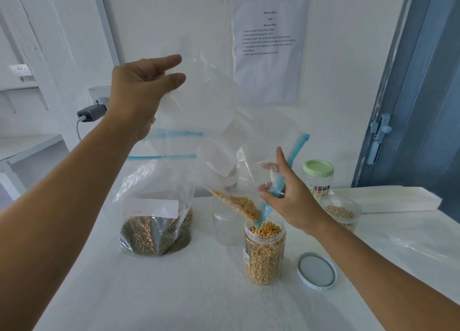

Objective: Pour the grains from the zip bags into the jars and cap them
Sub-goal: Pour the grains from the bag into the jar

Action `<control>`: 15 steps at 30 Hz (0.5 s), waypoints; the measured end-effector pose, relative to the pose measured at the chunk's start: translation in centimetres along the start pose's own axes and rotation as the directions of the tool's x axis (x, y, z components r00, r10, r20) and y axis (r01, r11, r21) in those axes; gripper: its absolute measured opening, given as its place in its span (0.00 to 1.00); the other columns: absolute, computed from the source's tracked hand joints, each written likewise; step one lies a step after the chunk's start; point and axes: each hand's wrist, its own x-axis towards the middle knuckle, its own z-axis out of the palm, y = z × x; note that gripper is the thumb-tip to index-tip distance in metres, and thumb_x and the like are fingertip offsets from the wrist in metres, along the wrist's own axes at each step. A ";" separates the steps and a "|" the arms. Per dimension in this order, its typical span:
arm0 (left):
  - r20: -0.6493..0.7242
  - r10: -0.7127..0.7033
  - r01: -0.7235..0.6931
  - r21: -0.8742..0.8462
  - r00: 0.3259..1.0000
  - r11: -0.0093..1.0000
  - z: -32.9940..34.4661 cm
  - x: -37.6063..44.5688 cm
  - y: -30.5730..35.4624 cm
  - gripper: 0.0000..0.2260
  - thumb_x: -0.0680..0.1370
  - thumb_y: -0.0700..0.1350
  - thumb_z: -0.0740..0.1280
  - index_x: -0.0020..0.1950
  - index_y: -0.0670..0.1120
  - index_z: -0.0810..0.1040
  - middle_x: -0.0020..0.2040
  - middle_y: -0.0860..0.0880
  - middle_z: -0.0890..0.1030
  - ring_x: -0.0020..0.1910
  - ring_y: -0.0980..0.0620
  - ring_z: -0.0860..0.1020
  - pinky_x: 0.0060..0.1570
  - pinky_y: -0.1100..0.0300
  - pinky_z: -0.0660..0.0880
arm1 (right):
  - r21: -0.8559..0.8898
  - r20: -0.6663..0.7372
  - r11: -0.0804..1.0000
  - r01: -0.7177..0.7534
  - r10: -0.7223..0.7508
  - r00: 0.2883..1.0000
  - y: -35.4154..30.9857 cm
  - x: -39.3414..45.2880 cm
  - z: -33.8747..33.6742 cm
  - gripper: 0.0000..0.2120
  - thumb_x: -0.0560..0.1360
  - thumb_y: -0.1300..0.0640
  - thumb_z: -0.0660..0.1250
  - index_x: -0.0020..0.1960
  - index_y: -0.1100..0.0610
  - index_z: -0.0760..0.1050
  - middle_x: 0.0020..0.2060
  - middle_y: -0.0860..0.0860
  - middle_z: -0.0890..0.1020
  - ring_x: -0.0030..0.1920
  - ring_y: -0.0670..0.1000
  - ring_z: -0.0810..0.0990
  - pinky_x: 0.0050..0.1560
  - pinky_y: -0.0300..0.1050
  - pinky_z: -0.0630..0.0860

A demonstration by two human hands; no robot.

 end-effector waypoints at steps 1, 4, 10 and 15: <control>0.002 0.000 0.000 0.001 1.000 1.000 0.0 0.0 0.0 0.15 0.73 0.42 0.80 0.59 0.52 0.87 0.47 0.55 0.86 0.60 0.49 0.84 0.65 0.58 0.78 | -0.001 -0.001 1.000 0.002 -0.002 1.000 0.0 0.0 0.0 0.48 0.80 0.65 0.69 0.84 0.40 0.41 0.72 0.40 0.71 0.58 0.49 0.84 0.63 0.44 0.80; 0.006 0.002 -0.002 0.001 1.000 1.000 0.1 0.1 0.2 0.16 0.74 0.41 0.80 0.61 0.50 0.87 0.48 0.54 0.86 0.60 0.50 0.84 0.63 0.62 0.78 | -0.014 -0.006 1.000 0.007 -0.007 1.000 0.0 0.0 -0.1 0.48 0.81 0.64 0.69 0.83 0.38 0.40 0.72 0.38 0.71 0.59 0.49 0.83 0.64 0.46 0.80; 0.021 0.019 -0.019 0.011 1.000 1.000 0.0 0.2 0.0 0.16 0.73 0.42 0.80 0.60 0.51 0.87 0.52 0.50 0.87 0.59 0.49 0.84 0.62 0.63 0.77 | -0.010 0.000 1.000 -0.002 0.002 1.000 0.4 -0.4 0.1 0.50 0.79 0.65 0.71 0.83 0.38 0.42 0.71 0.39 0.72 0.57 0.50 0.84 0.61 0.44 0.81; 0.021 -0.008 0.007 0.045 1.000 0.999 0.0 -0.2 -0.4 0.16 0.73 0.44 0.80 0.60 0.52 0.86 0.52 0.45 0.83 0.54 0.56 0.82 0.50 0.71 0.75 | 0.022 -0.003 1.000 -0.022 0.022 1.000 0.6 -0.7 0.0 0.50 0.78 0.64 0.73 0.84 0.40 0.43 0.70 0.39 0.72 0.56 0.50 0.83 0.59 0.42 0.81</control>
